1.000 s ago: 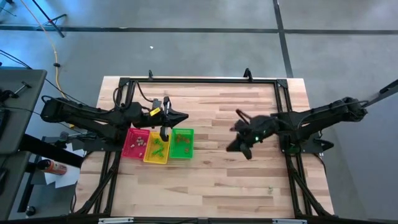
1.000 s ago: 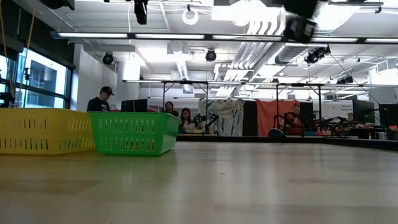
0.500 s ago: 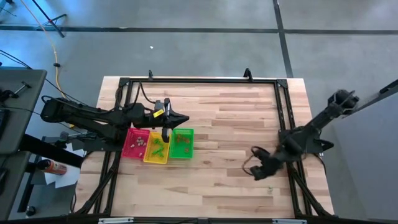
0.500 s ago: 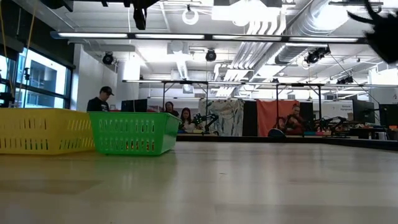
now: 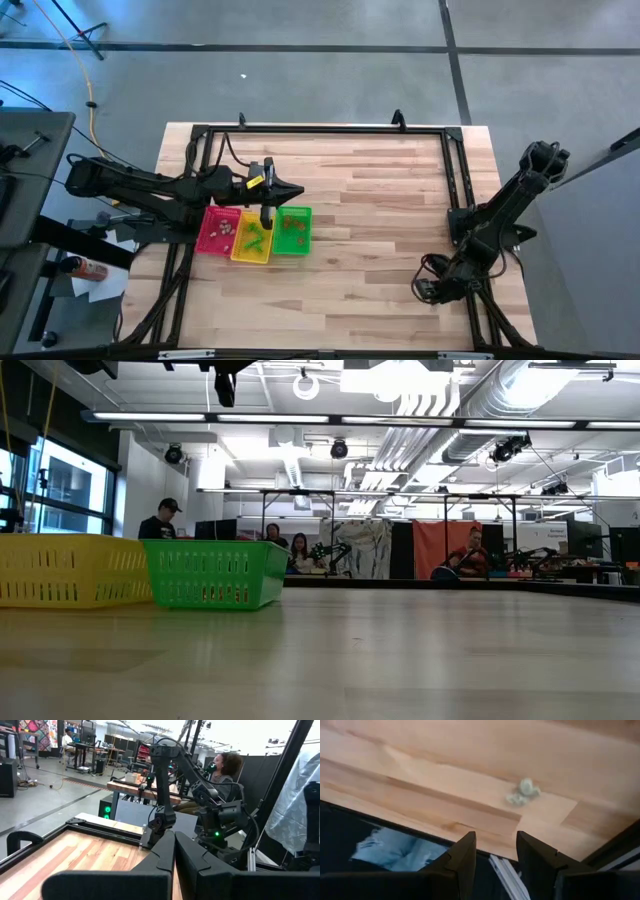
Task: Sort Halloween decoration
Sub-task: Put the white skull toy into the red bin
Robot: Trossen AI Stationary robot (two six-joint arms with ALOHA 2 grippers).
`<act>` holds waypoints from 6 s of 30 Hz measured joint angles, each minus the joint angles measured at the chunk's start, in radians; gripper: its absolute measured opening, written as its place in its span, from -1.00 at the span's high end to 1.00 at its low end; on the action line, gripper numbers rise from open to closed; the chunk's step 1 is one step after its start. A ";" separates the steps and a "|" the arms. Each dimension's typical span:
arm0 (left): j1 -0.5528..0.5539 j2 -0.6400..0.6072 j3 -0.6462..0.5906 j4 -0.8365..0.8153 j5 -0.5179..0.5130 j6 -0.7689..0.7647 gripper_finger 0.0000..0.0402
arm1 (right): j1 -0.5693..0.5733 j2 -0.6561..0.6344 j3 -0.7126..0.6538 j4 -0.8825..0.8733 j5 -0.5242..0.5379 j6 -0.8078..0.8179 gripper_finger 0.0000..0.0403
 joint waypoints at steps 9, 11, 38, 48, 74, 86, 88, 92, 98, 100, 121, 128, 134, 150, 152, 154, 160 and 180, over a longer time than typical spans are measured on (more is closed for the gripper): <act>0.000 0.000 0.000 0.000 -0.014 0.002 1.00 | 0.008 0.148 0.031 -0.002 -0.019 0.003 0.33; 0.000 0.000 0.000 0.000 -0.026 0.002 1.00 | -0.006 0.156 0.031 -0.005 -0.019 0.000 0.33; 0.010 0.000 0.000 -0.012 -0.025 0.001 1.00 | -0.019 0.295 0.035 0.005 -0.097 -0.042 0.33; 0.040 0.000 0.000 -0.020 -0.022 0.001 1.00 | -0.053 0.299 0.035 -0.019 -0.087 -0.030 0.34; 0.059 0.000 0.000 -0.032 -0.022 0.001 1.00 | -0.052 0.301 0.033 -0.020 -0.079 -0.054 0.77; 0.059 0.000 0.000 -0.037 -0.022 0.000 1.00 | -0.052 0.271 0.030 -0.022 -0.067 -0.104 0.77; 0.059 0.000 0.000 -0.032 -0.022 -0.001 1.00 | -0.052 0.264 0.030 -0.027 -0.053 -0.106 0.77; 0.059 -0.010 -0.001 0.013 -0.022 -0.027 1.00 | -0.052 0.243 0.029 -0.033 -0.006 -0.106 0.77; 0.059 -0.052 -0.001 0.033 -0.022 -0.026 1.00 | -0.062 0.194 0.028 -0.031 0.116 -0.133 0.77; 0.059 -0.068 -0.001 0.034 -0.022 -0.027 1.00 | -0.074 0.178 0.028 -0.025 0.157 -0.150 0.77; 0.058 -0.094 -0.001 0.030 -0.022 -0.063 1.00 | -0.558 0.158 0.031 0.508 0.323 -1.127 0.77; 0.058 -0.094 -0.001 0.030 -0.022 -0.089 1.00 | -0.711 0.158 0.031 0.811 0.323 -1.546 0.77; 0.058 -0.094 -0.001 0.031 -0.022 -0.151 1.00 | -0.770 0.158 0.032 1.066 0.322 -1.829 0.77; 0.058 -0.093 -0.001 0.029 0.052 -0.152 1.00 | -0.866 0.160 0.447 0.626 0.313 -2.223 0.77; 0.057 -0.093 0.000 0.013 0.083 -0.120 1.00 | -0.886 0.160 0.485 0.588 0.291 -2.237 0.77; 0.054 -0.093 0.000 -0.018 0.088 -0.084 1.00 | -0.903 0.160 0.501 0.576 0.255 -2.251 0.77; 0.040 -0.092 0.000 -0.082 0.051 -0.019 1.00 | -0.924 0.160 0.506 0.553 0.215 -2.235 0.77; 0.038 -0.131 0.021 -0.053 0.048 -0.024 1.00 | -0.916 0.283 0.506 0.596 0.172 -2.139 0.77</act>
